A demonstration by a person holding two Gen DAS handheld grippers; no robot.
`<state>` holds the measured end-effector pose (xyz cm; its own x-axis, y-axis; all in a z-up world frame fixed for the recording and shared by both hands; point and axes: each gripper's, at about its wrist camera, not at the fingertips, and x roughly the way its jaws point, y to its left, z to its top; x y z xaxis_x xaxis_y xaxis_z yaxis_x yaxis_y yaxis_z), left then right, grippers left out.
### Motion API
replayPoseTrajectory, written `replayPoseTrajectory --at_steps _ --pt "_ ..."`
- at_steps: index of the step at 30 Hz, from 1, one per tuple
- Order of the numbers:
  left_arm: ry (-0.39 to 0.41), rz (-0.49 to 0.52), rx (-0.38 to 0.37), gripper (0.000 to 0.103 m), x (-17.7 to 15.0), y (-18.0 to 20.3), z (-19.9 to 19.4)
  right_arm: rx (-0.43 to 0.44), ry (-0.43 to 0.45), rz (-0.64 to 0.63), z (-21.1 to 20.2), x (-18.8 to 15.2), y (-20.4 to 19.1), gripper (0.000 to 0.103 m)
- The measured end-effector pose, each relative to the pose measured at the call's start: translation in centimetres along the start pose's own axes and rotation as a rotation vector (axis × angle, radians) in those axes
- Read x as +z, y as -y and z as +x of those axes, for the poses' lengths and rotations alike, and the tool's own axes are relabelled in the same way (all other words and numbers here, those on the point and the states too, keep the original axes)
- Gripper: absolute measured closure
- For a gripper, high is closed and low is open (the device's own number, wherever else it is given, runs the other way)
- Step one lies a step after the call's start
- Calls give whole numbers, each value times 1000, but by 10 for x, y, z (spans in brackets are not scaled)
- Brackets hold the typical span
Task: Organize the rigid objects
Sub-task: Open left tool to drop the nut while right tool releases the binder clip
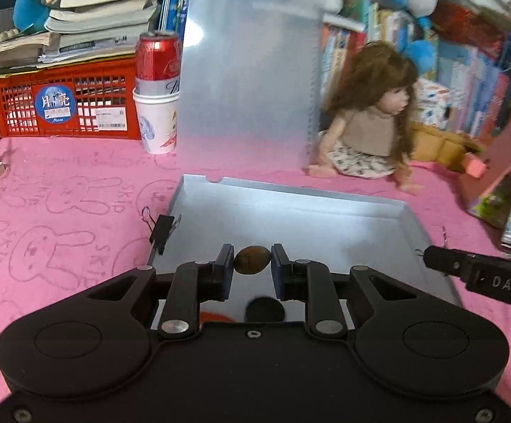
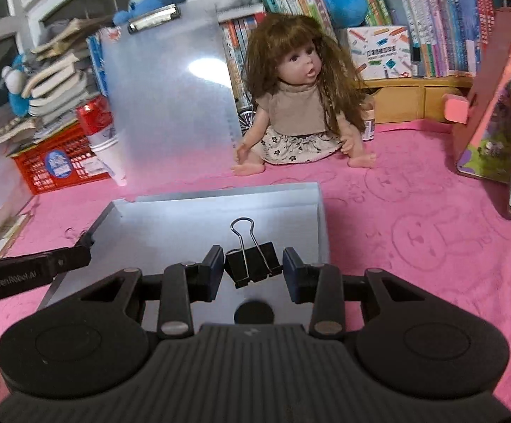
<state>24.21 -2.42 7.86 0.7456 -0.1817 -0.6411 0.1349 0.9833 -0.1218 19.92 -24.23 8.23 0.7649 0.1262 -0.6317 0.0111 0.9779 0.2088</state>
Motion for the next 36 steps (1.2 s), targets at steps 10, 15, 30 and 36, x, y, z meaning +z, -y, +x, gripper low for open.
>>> replayPoseTrajectory --at_steps 10,15,30,36 --pt "-74 3 68 82 -1 -4 52 -16 -81 -10 54 7 -10 62" --pt "-91 22 77 82 -7 -2 61 -35 -111 -17 69 3 -11 62" --pt "-92 47 95 81 -15 3 69 -57 -138 -34 79 -2 -13 61" --pt "-67 69 111 68 -15 6 62 -65 -130 -10 75 -3 -10 55"
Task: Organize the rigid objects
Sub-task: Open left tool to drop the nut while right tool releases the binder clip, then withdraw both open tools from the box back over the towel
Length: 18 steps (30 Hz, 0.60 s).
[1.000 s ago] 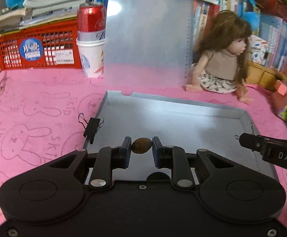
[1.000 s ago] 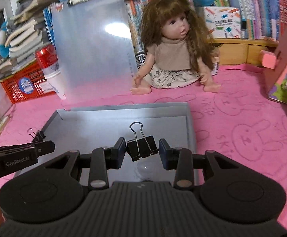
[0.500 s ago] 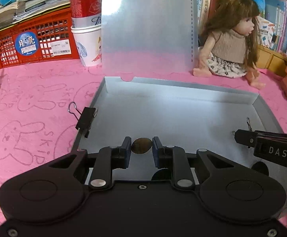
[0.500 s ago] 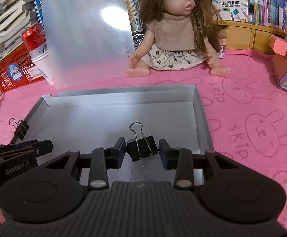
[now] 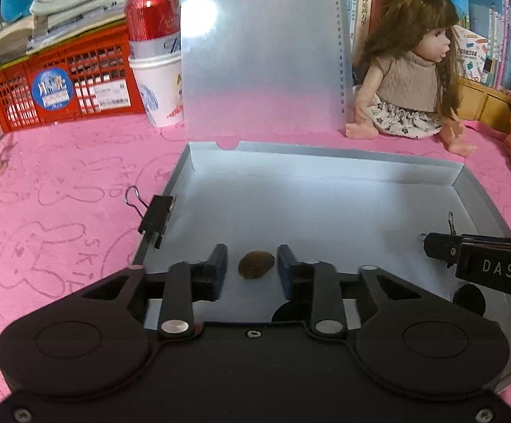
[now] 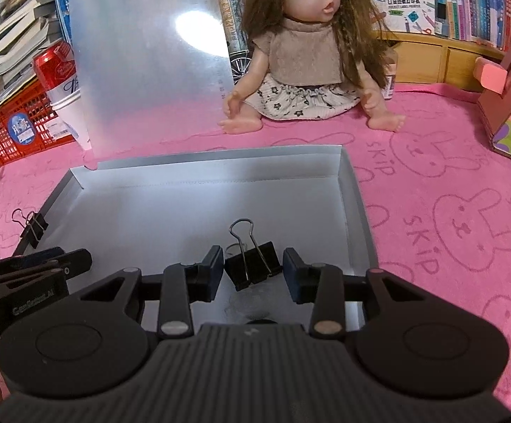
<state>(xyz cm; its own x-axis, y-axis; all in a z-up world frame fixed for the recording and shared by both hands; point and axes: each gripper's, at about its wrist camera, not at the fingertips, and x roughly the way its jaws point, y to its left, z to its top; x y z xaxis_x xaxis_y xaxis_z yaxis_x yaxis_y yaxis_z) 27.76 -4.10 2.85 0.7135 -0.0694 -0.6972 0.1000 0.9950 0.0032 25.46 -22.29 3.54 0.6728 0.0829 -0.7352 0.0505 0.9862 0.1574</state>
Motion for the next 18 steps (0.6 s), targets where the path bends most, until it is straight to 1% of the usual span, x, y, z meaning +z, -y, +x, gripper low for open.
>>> replayPoseTrajectory --at_steps 2,4,11,18 --pt "15 10 3 64 0 1 -6 1 10 0 -3 -1 1 44" --pt "26 14 -3 61 0 0 -11 -3 24 -8 -8 -1 0 44" --pt "74 28 -8 52 -3 0 -36 -2 84 -42 -33 -3 -4 35" --pt "97 29 -39 48 -13 0 -60 13 132 -81 -57 -10 -11 29"
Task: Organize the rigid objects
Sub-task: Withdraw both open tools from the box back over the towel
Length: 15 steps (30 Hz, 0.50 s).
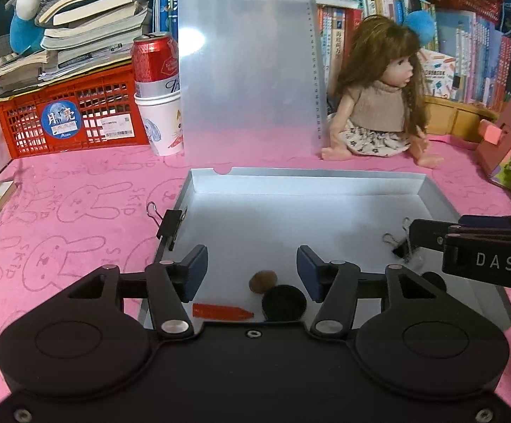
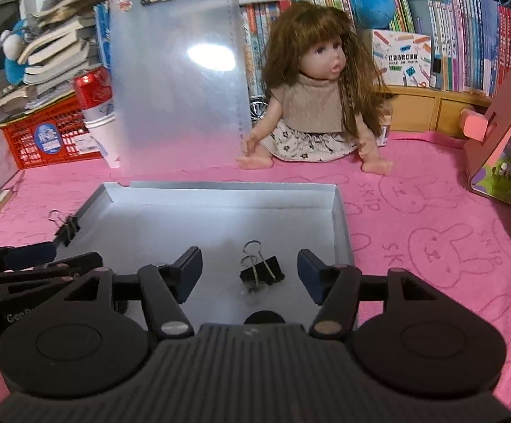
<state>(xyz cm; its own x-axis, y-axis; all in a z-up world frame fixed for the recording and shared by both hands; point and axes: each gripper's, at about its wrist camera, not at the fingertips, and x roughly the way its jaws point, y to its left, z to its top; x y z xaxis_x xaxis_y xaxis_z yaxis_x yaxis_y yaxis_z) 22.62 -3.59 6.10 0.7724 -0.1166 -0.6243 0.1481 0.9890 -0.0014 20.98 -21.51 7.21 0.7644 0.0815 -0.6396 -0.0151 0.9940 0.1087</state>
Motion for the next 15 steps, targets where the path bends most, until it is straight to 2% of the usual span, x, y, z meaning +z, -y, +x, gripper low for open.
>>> replayPoseTrajectory --at_steps 15 --pt "35 8 -63 42 -29 6 -50 32 109 -71 -56 -24 -5 20"
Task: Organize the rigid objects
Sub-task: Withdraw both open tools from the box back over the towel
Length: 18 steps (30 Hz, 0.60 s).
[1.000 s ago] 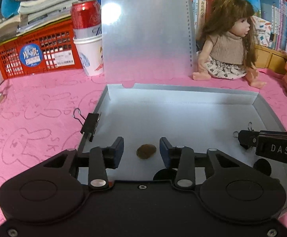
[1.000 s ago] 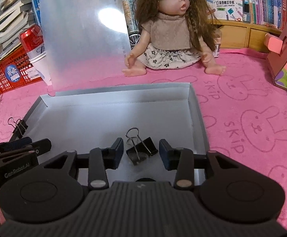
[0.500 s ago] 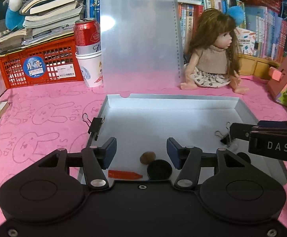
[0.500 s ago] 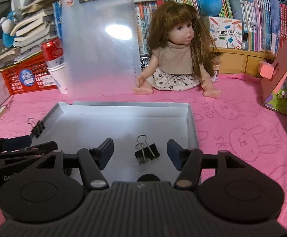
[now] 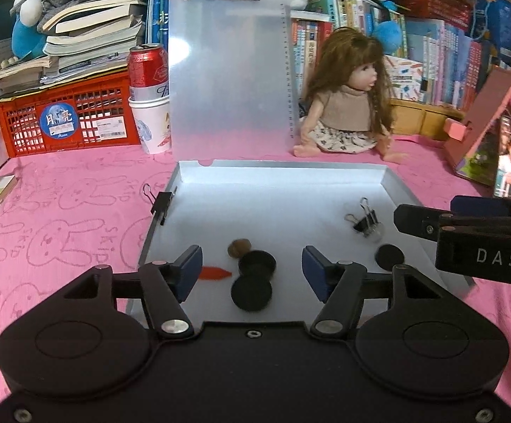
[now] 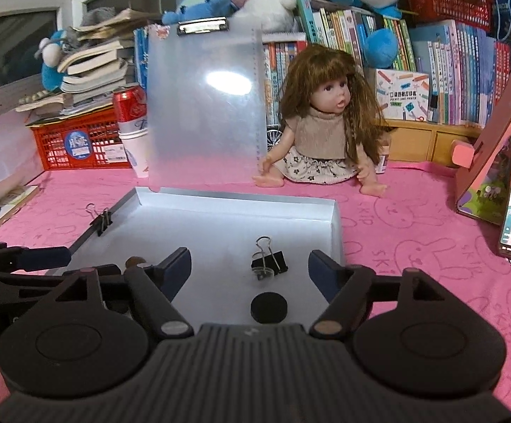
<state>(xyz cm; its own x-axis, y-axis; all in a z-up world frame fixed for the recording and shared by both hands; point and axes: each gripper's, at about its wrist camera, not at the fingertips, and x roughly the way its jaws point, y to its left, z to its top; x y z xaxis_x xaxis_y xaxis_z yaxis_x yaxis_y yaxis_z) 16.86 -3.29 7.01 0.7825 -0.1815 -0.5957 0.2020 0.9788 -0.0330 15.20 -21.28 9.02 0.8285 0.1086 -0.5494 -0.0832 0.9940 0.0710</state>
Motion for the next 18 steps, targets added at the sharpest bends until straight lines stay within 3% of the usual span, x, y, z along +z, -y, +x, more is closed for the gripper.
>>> replayPoseTrajectory --at_steps 18 --pt "87 22 -25 30 -52 6 -58 -44 127 -14 -57 -52 7 14"
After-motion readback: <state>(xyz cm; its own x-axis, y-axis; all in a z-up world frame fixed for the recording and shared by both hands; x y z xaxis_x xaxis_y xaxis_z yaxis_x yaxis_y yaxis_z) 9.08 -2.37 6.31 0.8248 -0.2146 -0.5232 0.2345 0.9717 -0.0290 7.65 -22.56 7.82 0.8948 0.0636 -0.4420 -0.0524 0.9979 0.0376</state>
